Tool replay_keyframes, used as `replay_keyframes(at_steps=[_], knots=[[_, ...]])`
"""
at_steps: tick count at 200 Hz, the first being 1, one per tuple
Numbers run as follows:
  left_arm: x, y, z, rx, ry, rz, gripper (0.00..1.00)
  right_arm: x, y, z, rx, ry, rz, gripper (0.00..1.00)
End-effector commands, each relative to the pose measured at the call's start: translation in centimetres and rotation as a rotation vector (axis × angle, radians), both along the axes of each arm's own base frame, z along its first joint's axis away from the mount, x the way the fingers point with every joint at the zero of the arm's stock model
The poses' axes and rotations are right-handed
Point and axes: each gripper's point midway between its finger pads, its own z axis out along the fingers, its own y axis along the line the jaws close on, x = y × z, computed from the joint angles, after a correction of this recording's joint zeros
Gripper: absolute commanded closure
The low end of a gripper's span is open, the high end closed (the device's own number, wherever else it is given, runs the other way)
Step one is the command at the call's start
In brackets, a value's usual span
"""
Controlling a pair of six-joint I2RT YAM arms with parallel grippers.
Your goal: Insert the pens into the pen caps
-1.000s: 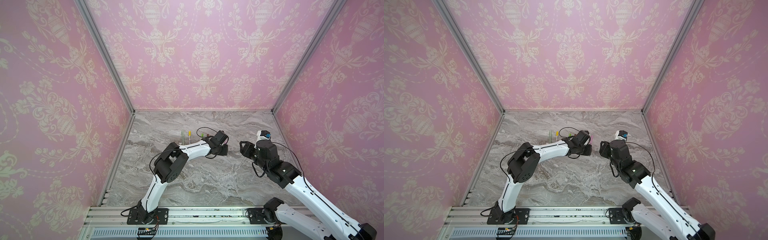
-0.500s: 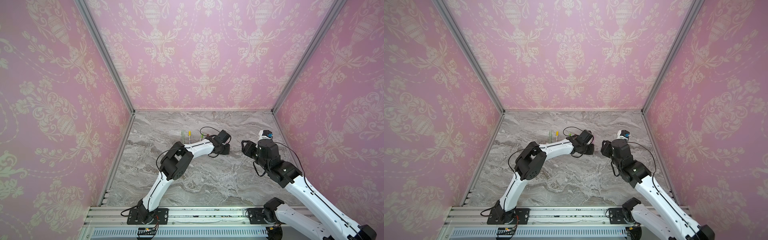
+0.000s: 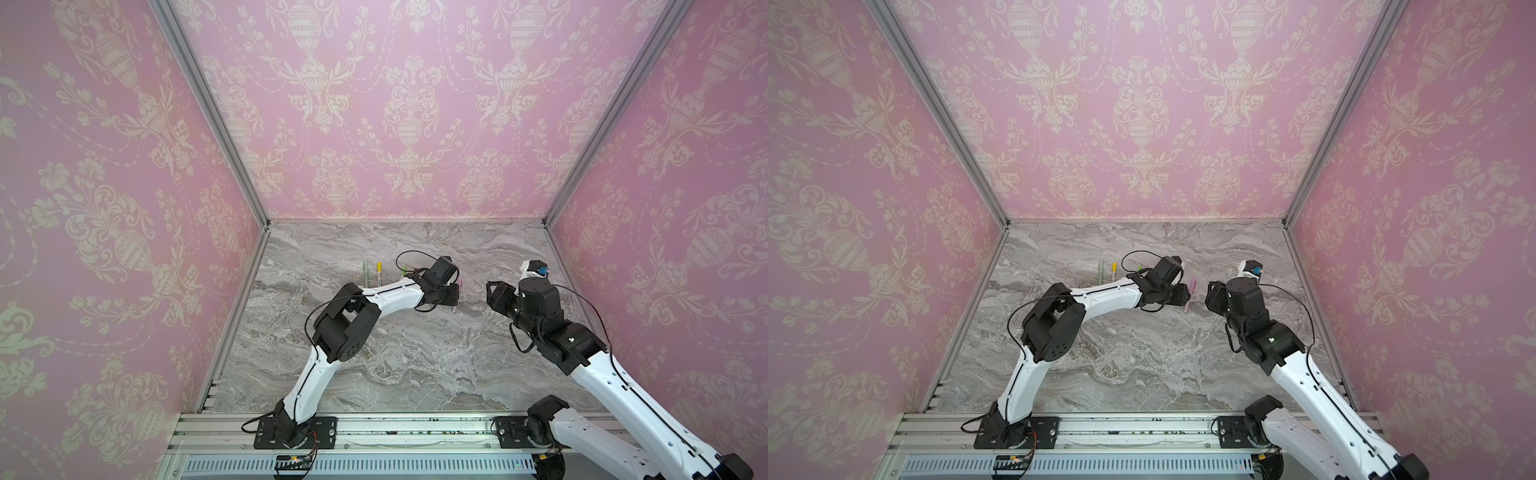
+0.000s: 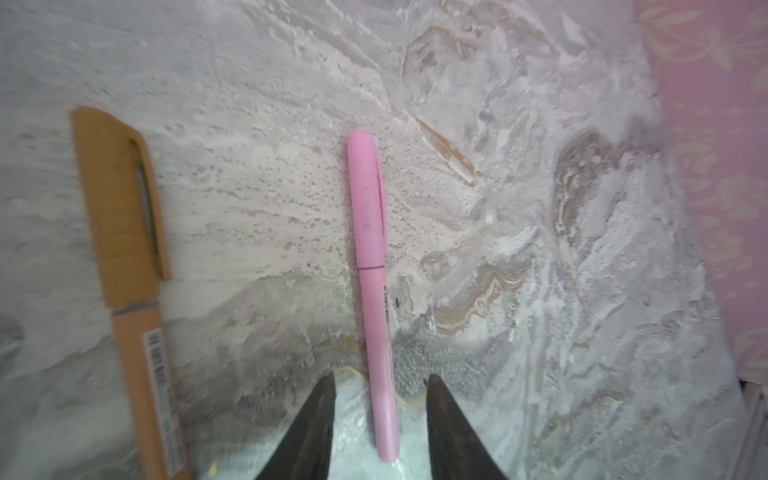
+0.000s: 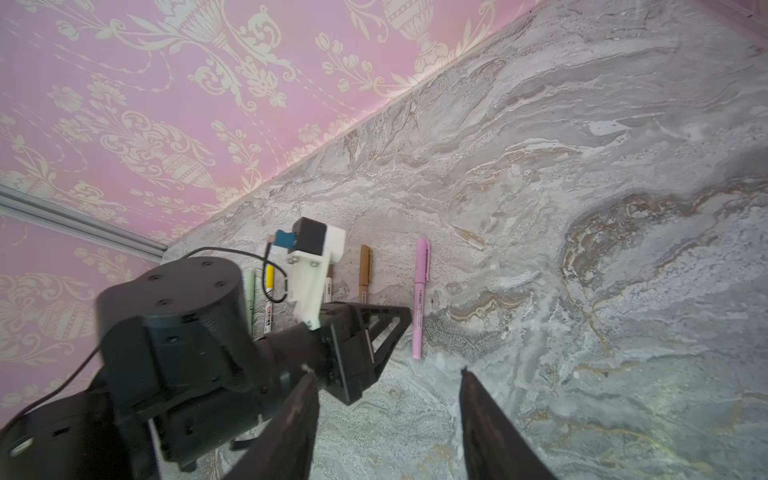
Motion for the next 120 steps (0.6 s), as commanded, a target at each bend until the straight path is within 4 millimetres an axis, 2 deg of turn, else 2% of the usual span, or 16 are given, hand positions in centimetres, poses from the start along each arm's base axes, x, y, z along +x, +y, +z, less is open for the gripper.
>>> replay_keyframes(at_steps=[1,8,20,32,40,65,83,93,107,120], knots=[[2.0,2.7,14.6,-0.185,-0.333,0.005,0.51,0.6,-1.2,1.2,-0.06,-0.027,-0.035,0.45],[2.1,4.7,16.6,-0.186,-0.398,0.033,0.45,1.0,-1.5,1.0,-0.072,-0.032,-0.043,0.44],[2.5,9.1,18.8,-0.163,-0.484,0.109,0.37,1.7,-2.0,0.6,-0.091,-0.039,-0.061,0.44],[2.8,14.0,19.8,-0.122,-0.532,0.191,0.3,2.5,-2.8,-0.1,-0.123,-0.044,-0.096,0.44],[2.9,17.6,19.7,-0.073,-0.546,0.257,0.26,2.9,-3.4,-0.6,-0.153,-0.049,-0.125,0.44],[2.2,29.6,17.7,0.128,-0.563,0.504,0.21,4.2,-5.5,-1.9,-0.288,-0.108,-0.199,0.43],[0.2,37.1,15.8,0.329,-0.605,0.674,0.13,4.7,-6.6,-2.5,-0.388,-0.173,-0.24,0.43],[-1.5,41.1,14.5,0.427,-0.615,0.804,0.08,4.9,-7.1,-3.0,-0.445,-0.211,-0.253,0.44],[-4.2,44.8,12.8,0.458,-0.605,0.976,0.08,5.1,-7.3,-4.4,-0.507,-0.238,-0.244,0.44],[-6.1,46.6,11.1,0.389,-0.584,1.099,0.1,5.3,-7.5,-5.7,-0.545,-0.241,-0.25,0.44]])
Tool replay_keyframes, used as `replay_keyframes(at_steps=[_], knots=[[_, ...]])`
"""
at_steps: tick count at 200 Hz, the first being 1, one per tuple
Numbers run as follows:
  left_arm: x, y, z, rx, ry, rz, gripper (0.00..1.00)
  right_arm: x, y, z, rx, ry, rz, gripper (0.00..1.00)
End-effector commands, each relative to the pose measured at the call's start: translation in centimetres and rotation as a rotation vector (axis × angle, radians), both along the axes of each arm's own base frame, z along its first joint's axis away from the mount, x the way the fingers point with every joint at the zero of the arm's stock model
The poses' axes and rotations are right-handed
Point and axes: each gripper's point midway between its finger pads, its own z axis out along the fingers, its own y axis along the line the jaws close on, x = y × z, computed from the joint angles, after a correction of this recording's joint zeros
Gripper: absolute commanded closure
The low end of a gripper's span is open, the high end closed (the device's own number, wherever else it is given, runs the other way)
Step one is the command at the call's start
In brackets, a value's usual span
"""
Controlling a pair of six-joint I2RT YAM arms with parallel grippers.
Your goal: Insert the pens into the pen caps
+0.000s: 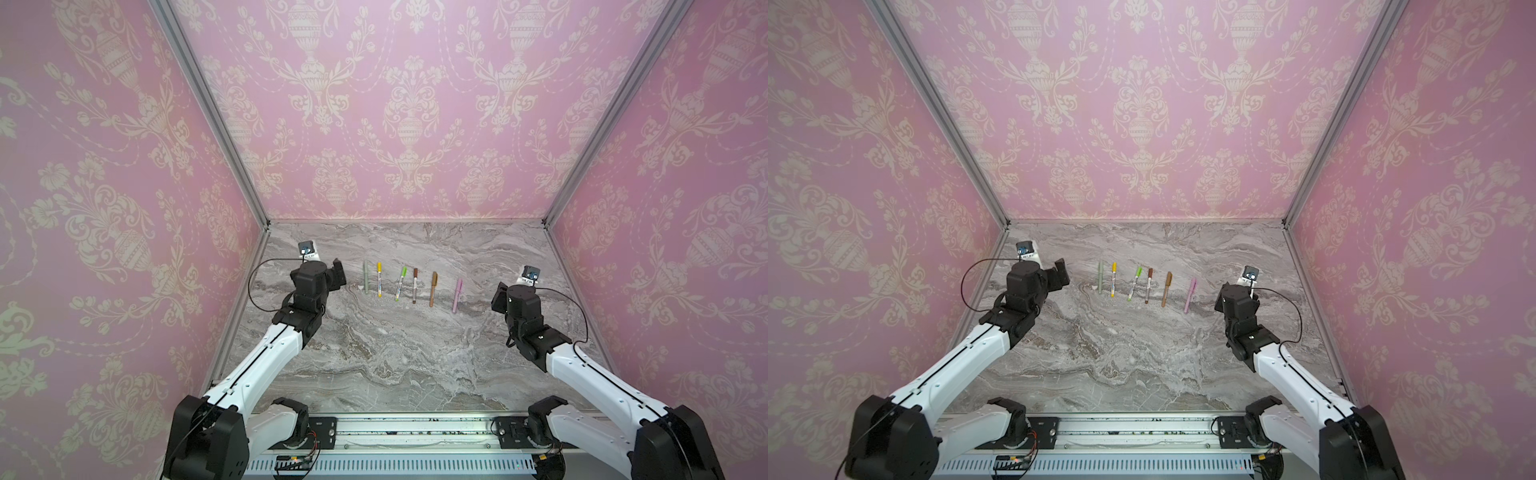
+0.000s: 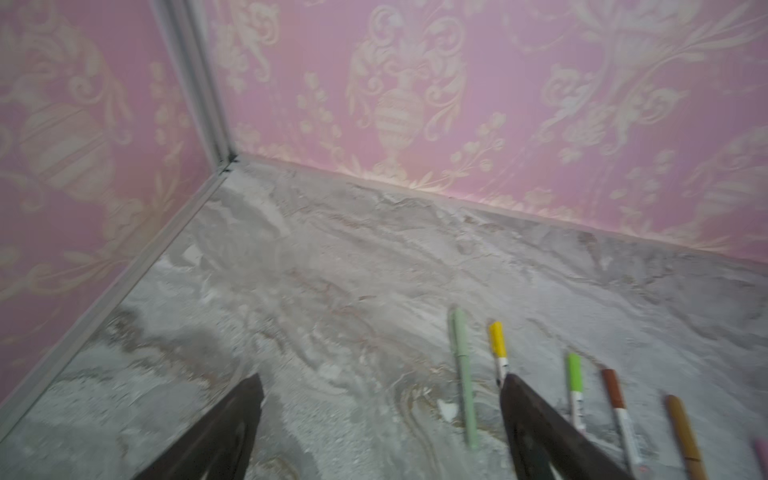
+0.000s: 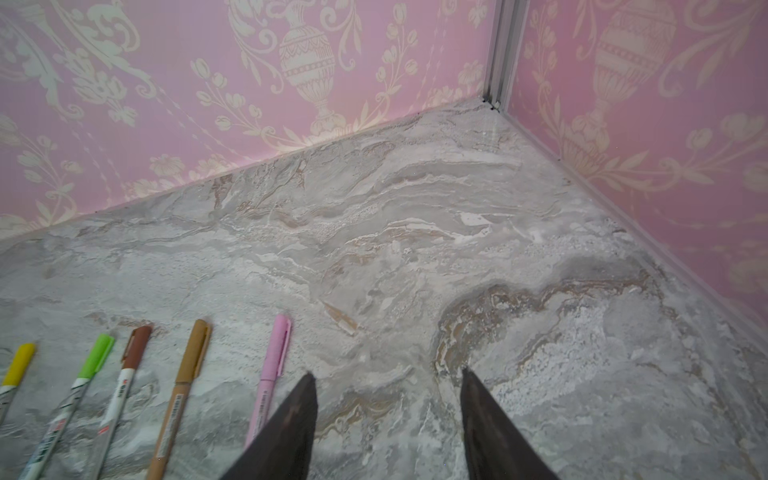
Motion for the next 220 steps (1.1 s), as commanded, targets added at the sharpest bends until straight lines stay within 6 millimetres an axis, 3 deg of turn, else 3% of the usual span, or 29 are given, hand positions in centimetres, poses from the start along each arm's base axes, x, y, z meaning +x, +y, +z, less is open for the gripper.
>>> replay_keyframes(at_steps=[1,27,45,88,116,145,161,191,209,220], knots=[[-3.5,5.6,-1.1,-0.004,-0.069,0.279,0.1,1.2,-1.3,1.7,-0.134,-0.149,-0.047,0.43],[-5.7,8.1,-4.4,0.02,-0.129,0.413,0.13,2.5,-0.7,2.2,-0.188,-0.173,-0.013,0.42],[-7.1,10.2,-4.6,0.015,-0.111,0.538,0.12,3.3,-0.3,2.0,-0.263,-0.164,0.016,0.42],[-4.8,10.4,-3.5,0.142,-0.12,0.516,0.1,4.5,0.2,1.5,-0.315,-0.135,0.053,0.4],[-3.6,10.8,-3.8,0.306,-0.068,0.494,0.06,3.2,0.2,0.1,-0.333,-0.058,0.098,0.42],[-2.0,10.1,-6.1,0.336,-0.059,0.41,0.01,2.1,-0.9,-2.2,-0.308,-0.029,0.077,0.41],[-0.4,9.3,-7.1,0.326,-0.078,0.332,0.01,2.2,-0.8,-2.2,-0.286,-0.109,0.094,0.4],[3.6,6.2,-10.1,0.267,0.006,0.055,0.01,2.9,-0.5,-2.8,-0.315,-0.148,0.146,0.39],[4.0,6.1,-10.9,0.191,0.027,-0.008,0.01,2.7,-1.2,-3.0,-0.299,-0.206,0.119,0.32],[3.5,4.9,-11.8,0.137,0.02,-0.111,0.01,2.7,-1.6,-3.4,-0.261,-0.178,0.126,0.32]])
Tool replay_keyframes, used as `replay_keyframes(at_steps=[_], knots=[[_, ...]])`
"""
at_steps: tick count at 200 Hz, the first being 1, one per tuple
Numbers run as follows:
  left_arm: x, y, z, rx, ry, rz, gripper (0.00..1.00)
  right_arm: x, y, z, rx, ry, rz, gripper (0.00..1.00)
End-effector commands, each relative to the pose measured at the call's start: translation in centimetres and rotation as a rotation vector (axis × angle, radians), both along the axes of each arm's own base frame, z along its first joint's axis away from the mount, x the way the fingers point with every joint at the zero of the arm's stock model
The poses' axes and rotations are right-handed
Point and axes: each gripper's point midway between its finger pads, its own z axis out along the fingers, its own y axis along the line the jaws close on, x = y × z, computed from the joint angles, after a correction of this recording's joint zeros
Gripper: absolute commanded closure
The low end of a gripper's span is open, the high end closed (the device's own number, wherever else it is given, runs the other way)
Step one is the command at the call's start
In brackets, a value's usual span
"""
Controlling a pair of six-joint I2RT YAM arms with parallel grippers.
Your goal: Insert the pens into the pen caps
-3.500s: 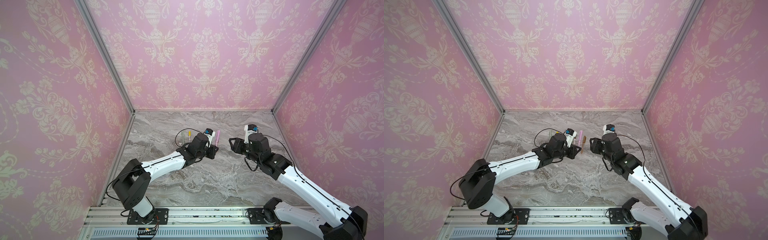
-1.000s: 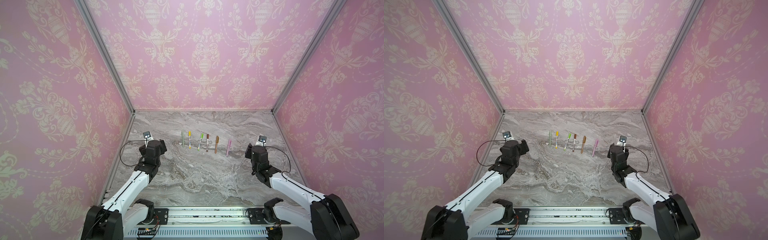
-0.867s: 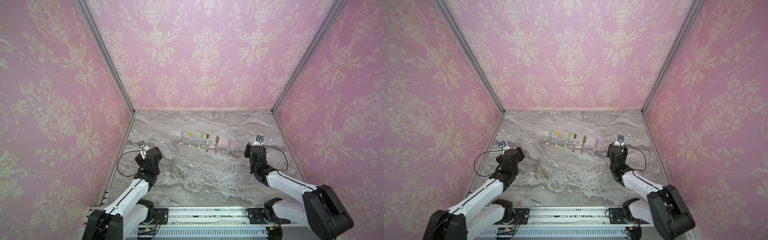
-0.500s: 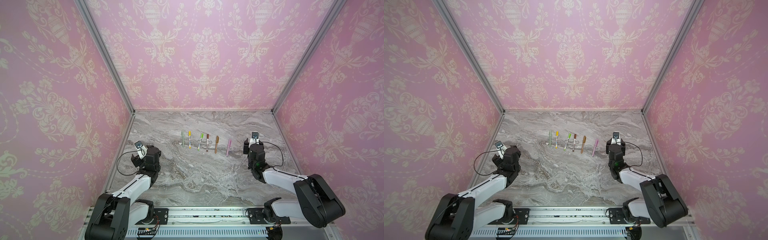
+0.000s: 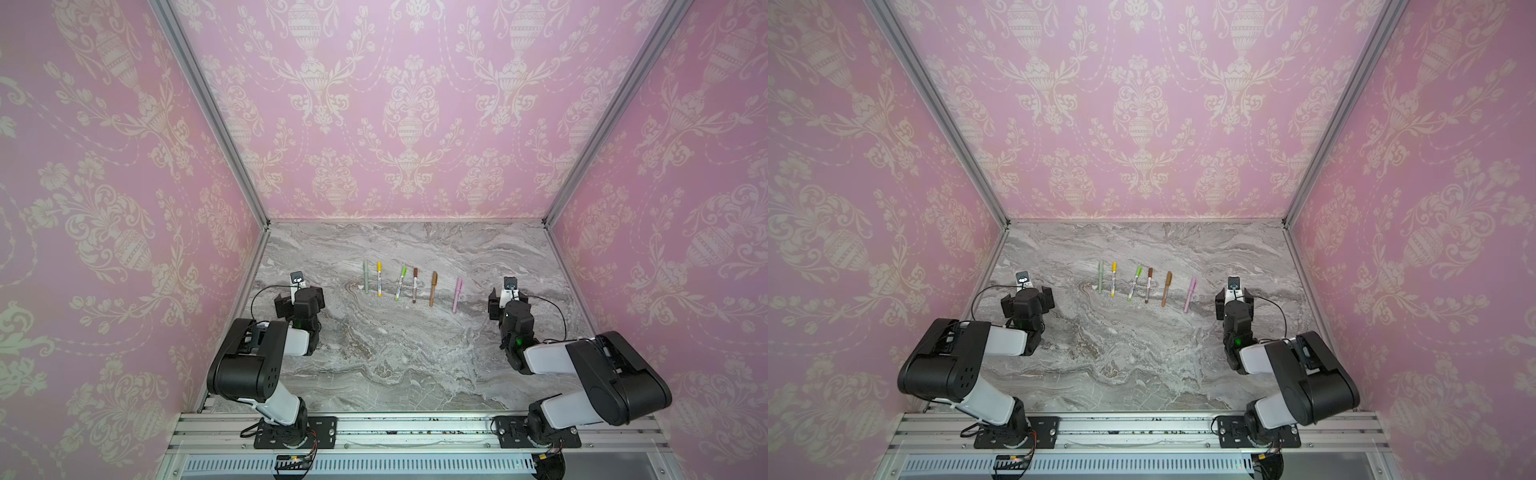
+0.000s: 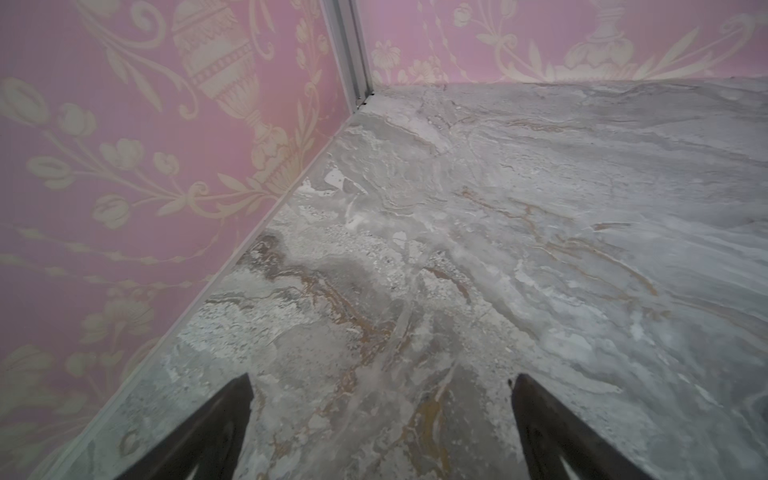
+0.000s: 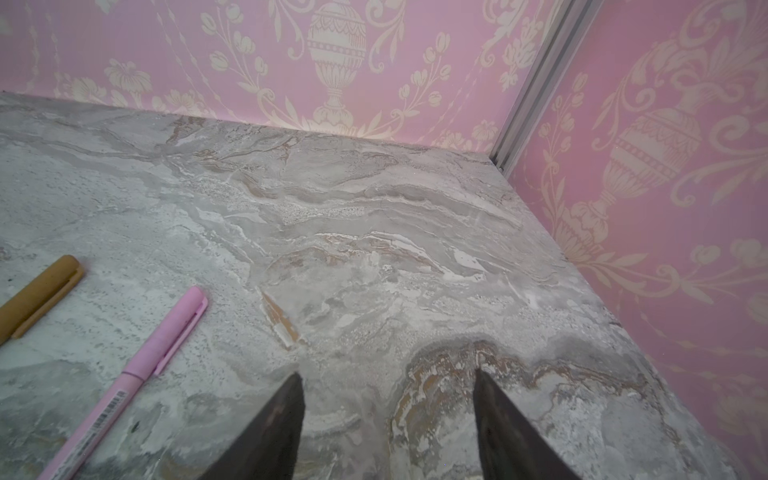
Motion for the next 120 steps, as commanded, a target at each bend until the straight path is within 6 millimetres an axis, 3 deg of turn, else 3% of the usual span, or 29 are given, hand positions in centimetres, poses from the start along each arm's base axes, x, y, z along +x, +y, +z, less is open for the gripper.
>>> replay_keyframes(at_steps=[1,10,32,43,52,72,120], knots=[[1.1,-3.2,-0.5,-0.104,-0.012,-0.26,0.01,0.3,-0.4,2.5,0.064,-0.12,0.02,0.32],[1.4,-3.5,0.0,-0.085,-0.081,-0.288,0.01,0.7,-1.0,2.4,0.104,-0.123,0.019,0.32],[1.2,-3.3,-0.4,-0.109,-0.035,-0.276,0.01,2.1,-0.7,0.3,0.155,-0.011,0.08,0.31],[1.3,-3.3,-0.2,-0.098,-0.065,-0.282,0.01,3.1,-1.4,0.6,0.164,-0.028,0.044,0.27],[1.2,-3.0,-0.3,-0.099,-0.048,-0.258,0.01,3.0,-1.8,-0.5,0.2,0.071,0.046,0.28],[0.7,-1.8,0.1,-0.069,-0.089,-0.182,0.01,3.2,-1.7,0.0,0.209,0.007,0.07,0.19],[0.8,-2.9,0.1,-0.061,-0.079,-0.235,0.01,3.1,-1.7,-0.2,0.21,0.02,0.068,0.11]])
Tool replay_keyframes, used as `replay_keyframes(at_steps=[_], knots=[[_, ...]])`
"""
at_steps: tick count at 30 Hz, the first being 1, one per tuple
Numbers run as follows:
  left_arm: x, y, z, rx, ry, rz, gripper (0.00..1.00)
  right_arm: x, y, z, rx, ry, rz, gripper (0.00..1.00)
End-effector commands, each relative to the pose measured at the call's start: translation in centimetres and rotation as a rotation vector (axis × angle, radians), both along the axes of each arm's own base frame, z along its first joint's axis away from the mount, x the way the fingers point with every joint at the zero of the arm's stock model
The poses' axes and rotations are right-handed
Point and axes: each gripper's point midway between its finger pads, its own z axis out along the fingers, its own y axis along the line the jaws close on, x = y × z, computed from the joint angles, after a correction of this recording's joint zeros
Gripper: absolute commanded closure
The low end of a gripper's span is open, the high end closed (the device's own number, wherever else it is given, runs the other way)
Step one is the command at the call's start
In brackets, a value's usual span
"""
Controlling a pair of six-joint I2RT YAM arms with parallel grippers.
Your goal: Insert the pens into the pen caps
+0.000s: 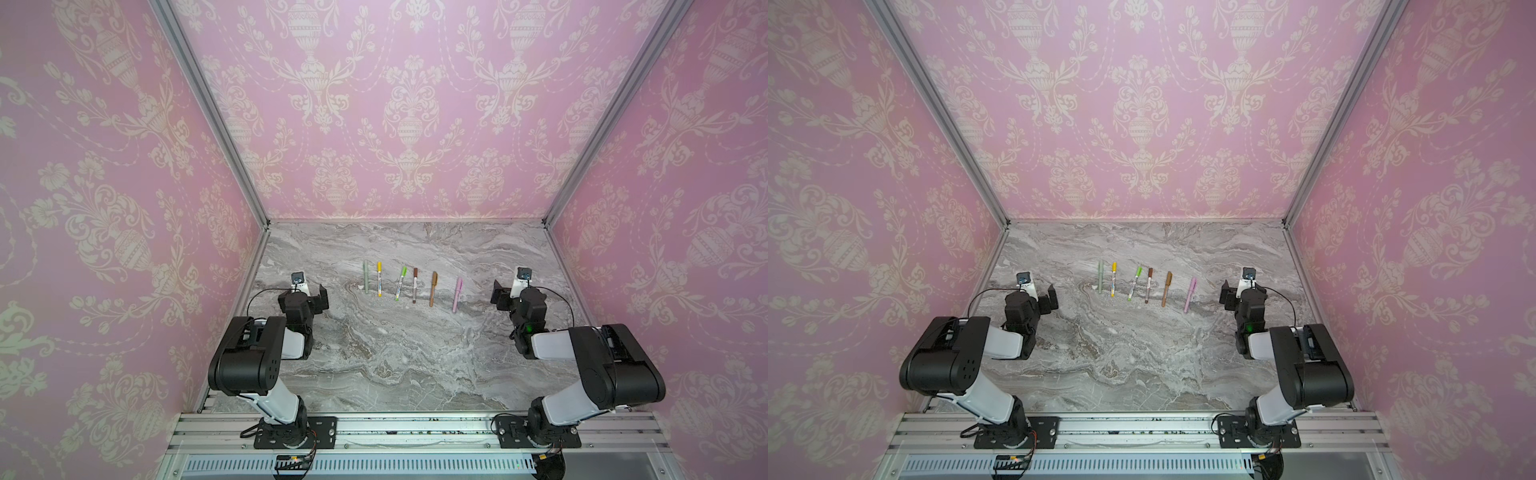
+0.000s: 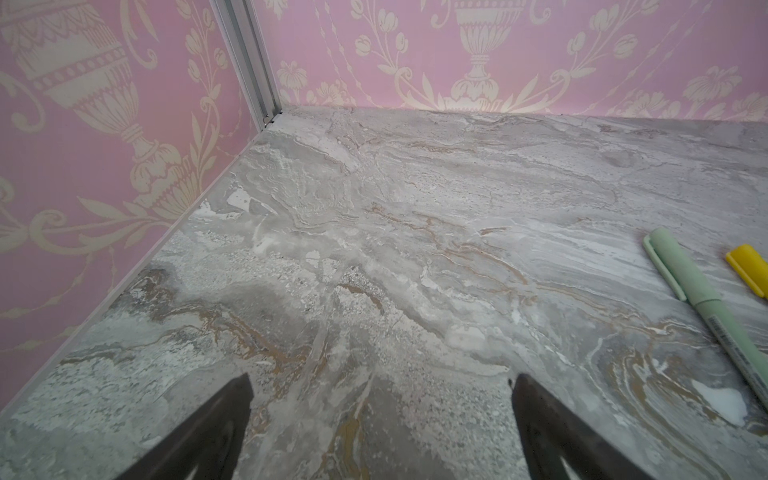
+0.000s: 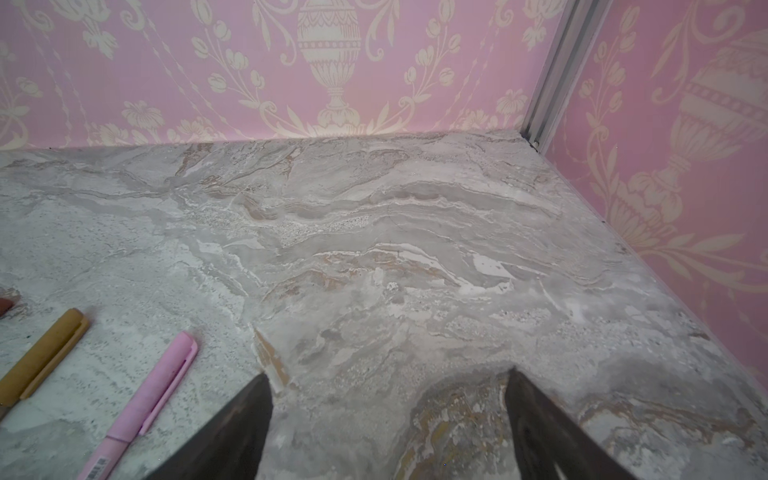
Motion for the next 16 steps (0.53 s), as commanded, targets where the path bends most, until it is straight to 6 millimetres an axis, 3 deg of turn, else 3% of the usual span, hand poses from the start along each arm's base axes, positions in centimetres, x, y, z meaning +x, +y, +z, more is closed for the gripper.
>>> replay_keyframes(at_steps=[1,16], knots=[[0.24,-0.51,0.36,0.028,-0.014,-0.026,0.01,0.01,0.39,-0.37,0.022,0.01,0.018,0.11],[0.36,0.31,0.24,0.006,-0.006,0.003,0.01,0.08,0.36,-0.29,0.02,0.007,0.017,0.09]])
